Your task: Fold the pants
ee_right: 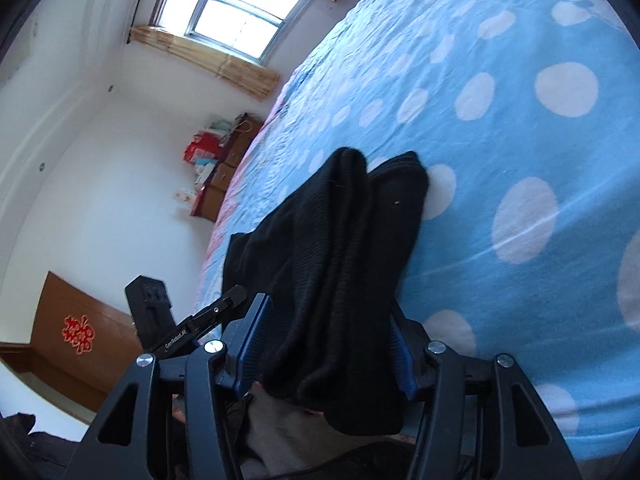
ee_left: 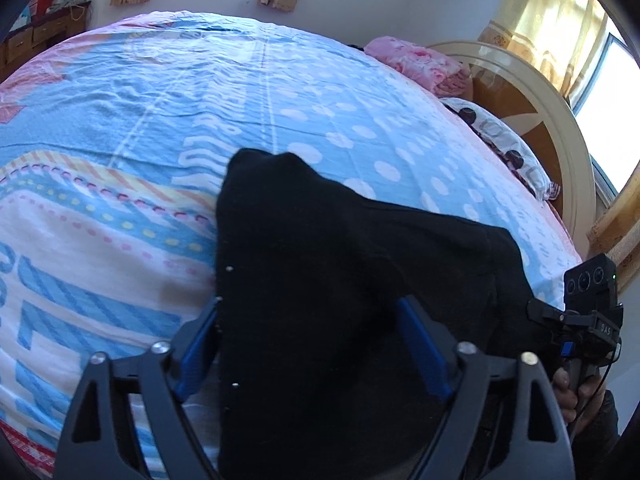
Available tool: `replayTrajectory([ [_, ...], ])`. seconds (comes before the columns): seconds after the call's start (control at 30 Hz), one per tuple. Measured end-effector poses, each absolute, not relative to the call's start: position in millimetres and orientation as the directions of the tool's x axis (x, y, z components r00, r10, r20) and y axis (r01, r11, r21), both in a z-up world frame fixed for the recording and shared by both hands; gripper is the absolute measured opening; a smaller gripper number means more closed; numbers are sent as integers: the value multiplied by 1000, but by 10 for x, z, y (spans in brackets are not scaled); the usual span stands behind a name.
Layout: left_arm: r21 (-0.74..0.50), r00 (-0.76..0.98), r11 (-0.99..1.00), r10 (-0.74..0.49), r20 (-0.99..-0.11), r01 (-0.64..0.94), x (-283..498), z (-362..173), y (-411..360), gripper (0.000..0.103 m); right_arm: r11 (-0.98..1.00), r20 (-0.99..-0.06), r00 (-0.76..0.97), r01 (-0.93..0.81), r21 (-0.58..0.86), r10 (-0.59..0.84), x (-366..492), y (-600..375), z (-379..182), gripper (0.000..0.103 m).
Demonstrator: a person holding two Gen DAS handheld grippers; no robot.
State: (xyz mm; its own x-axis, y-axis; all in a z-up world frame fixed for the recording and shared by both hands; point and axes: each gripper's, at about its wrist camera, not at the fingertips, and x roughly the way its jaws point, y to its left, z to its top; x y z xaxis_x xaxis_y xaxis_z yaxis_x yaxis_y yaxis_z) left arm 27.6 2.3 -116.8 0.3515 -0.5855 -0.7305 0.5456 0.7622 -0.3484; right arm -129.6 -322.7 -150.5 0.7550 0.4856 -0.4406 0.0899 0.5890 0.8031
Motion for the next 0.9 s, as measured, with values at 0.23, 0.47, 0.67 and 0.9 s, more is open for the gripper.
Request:
replayTrajectory([
  [0.23,-188,442,801,-490,-751,569,149,-1122,-124,55,682,-532,726,120,721,435,-1237,-3107,-1544,34],
  [0.47,-310,419,793,-557,-717,524,203,-1049,26,22,764,-582,723,117,634,372,-1184,-2960,-1421,32],
  [0.67,-283,479,790,-570,-668,545,218,-771,49,20,821,-578,742,65,567,340,-1043,-2826,-1040,30],
  [0.9,-154,659,883,-437,-612,443,602,-388,422,20,870,-547,751,-75,488,371,-248,-2588,-529,30],
])
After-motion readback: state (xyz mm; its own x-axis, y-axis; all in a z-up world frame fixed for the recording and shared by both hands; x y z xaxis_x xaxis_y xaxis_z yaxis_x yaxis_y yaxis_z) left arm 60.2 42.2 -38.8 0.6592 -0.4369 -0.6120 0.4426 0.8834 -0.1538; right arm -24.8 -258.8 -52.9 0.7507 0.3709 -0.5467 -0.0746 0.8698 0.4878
